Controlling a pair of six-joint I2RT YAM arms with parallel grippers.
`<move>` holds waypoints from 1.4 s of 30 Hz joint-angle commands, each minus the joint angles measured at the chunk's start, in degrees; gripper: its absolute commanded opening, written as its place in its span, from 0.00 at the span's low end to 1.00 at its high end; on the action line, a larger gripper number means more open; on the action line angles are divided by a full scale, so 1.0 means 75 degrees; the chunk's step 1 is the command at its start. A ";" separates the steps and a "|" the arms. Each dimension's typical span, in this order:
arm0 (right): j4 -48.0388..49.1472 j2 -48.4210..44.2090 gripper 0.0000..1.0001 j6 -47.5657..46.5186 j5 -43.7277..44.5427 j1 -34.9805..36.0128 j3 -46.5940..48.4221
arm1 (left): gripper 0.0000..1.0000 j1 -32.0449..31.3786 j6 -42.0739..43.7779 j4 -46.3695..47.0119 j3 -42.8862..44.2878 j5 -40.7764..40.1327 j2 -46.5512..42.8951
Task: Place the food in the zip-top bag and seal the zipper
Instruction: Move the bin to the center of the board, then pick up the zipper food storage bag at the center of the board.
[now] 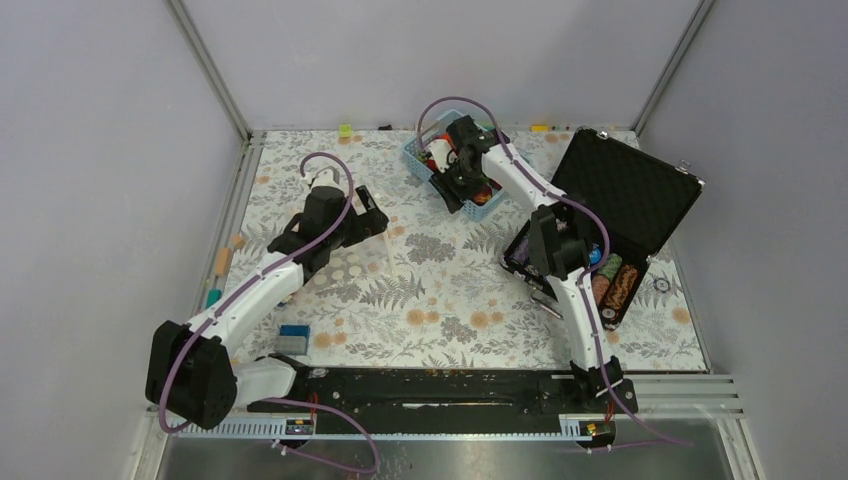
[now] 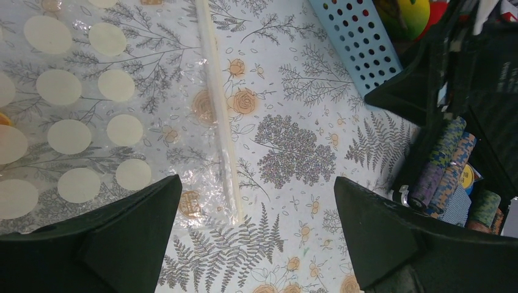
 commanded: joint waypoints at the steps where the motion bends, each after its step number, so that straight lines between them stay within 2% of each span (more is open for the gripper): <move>1: 0.0139 -0.0838 0.55 0.1643 0.0101 0.0366 -0.0933 | 0.99 0.0012 -0.0119 0.0294 -0.0077 -0.0104 -0.0336; 8: 0.2472 -0.2411 0.46 0.3667 -0.0013 0.1048 -0.3820 | 0.99 0.0006 -0.0265 0.0185 -0.0137 -0.0138 -0.0419; 12: 0.3384 -0.2957 0.44 0.4561 -0.0136 0.1451 -0.4711 | 0.99 0.0006 -0.0369 0.0034 -0.0144 -0.0222 -0.0424; 17: 0.3743 -0.3179 0.41 0.5835 0.0654 0.1939 -0.5278 | 0.99 0.0014 -0.0427 -0.0279 -0.0056 -0.0345 -0.0375; 22: 0.4573 -0.3836 0.40 0.6732 0.0632 0.2106 -0.6220 | 0.99 0.0004 -0.0394 -0.0656 0.0116 -0.0627 -0.0099; 26: 0.5111 -0.4666 0.48 0.6543 0.0646 0.2138 -0.6873 | 0.99 0.0009 -0.0319 -0.0729 0.0376 -0.0681 0.0333; 28: 0.5230 -0.5197 0.56 0.6383 0.0830 0.2123 -0.7006 | 0.99 0.0009 -0.0296 -0.0743 0.0589 -0.0695 0.0658; 30: 0.5291 -0.5628 0.70 0.6153 0.1034 0.2129 -0.7093 | 0.99 0.0010 -0.0249 -0.0809 0.0973 -0.0652 0.1152; 33: 0.5343 -0.6352 0.97 0.5907 0.1548 0.2113 -0.7279 | 0.99 0.0006 -0.0139 -0.1132 0.1631 -0.0680 0.1894; 36: 0.5767 -0.7350 1.00 0.6123 0.2909 0.2084 -0.8011 | 0.99 -0.0007 -0.0053 -0.1584 0.2226 -0.0868 0.2664; 39: 0.6285 -0.8435 1.00 0.6658 0.4440 0.2058 -0.9305 | 0.98 -0.0017 0.0031 -0.2114 0.2802 -0.1104 0.3404; 42: 0.6778 -0.9345 1.00 0.6764 0.5291 0.2036 -1.0361 | 0.97 -0.0053 0.0113 -0.2644 0.3334 -0.1447 0.3991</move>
